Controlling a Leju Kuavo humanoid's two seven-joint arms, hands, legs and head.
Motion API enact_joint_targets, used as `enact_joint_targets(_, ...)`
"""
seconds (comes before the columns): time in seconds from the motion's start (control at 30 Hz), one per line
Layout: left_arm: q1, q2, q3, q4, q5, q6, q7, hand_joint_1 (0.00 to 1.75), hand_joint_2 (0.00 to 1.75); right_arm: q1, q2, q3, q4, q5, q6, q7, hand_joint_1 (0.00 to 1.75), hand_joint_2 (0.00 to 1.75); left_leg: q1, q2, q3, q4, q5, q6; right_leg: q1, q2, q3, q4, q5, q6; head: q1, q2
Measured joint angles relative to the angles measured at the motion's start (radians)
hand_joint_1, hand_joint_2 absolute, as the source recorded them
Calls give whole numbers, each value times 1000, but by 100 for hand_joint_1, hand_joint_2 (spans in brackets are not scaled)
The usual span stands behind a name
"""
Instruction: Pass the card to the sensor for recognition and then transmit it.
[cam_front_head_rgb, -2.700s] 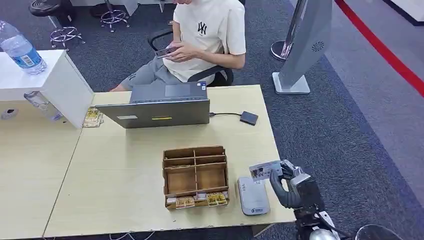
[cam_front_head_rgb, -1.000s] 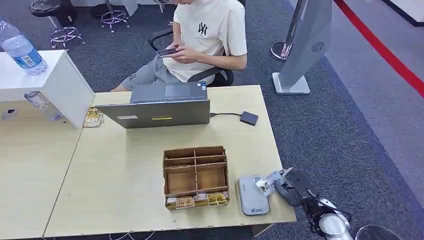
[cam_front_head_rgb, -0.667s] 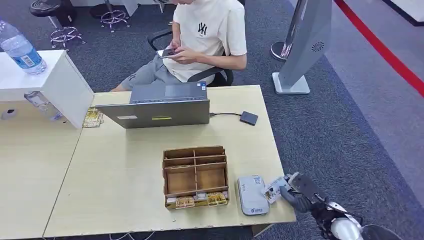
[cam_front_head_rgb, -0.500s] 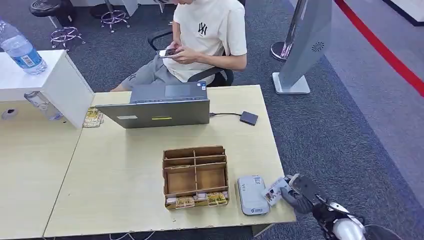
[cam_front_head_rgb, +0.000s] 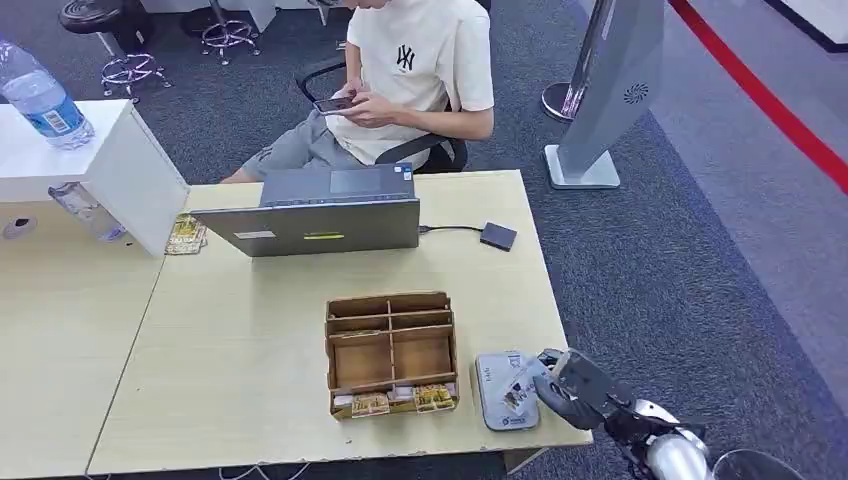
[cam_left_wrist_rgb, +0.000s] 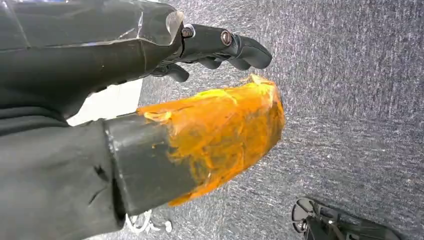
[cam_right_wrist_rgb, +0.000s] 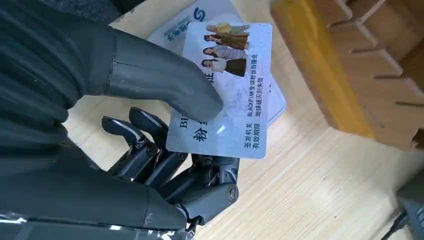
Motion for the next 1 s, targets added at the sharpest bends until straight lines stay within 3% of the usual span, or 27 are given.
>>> enact_joint_targets(0.43, 0, -3, 2, 0, -7, -6, 4, 0, 0, -42, -5, 150, -1, 359, -212, 62, 175, 175, 0, 0, 0, 0, 0, 0, 0, 0, 0, 0, 0, 0, 0, 0)
enact_joint_targets(1.0, 0, -3, 2, 0, -20, -8, 10, 0, 0, -93, -5, 172, 67, 447, -251, 77, 175, 175, 0, 0, 0, 0, 0, 0, 0, 0, 0, 0, 0, 0, 0, 0)
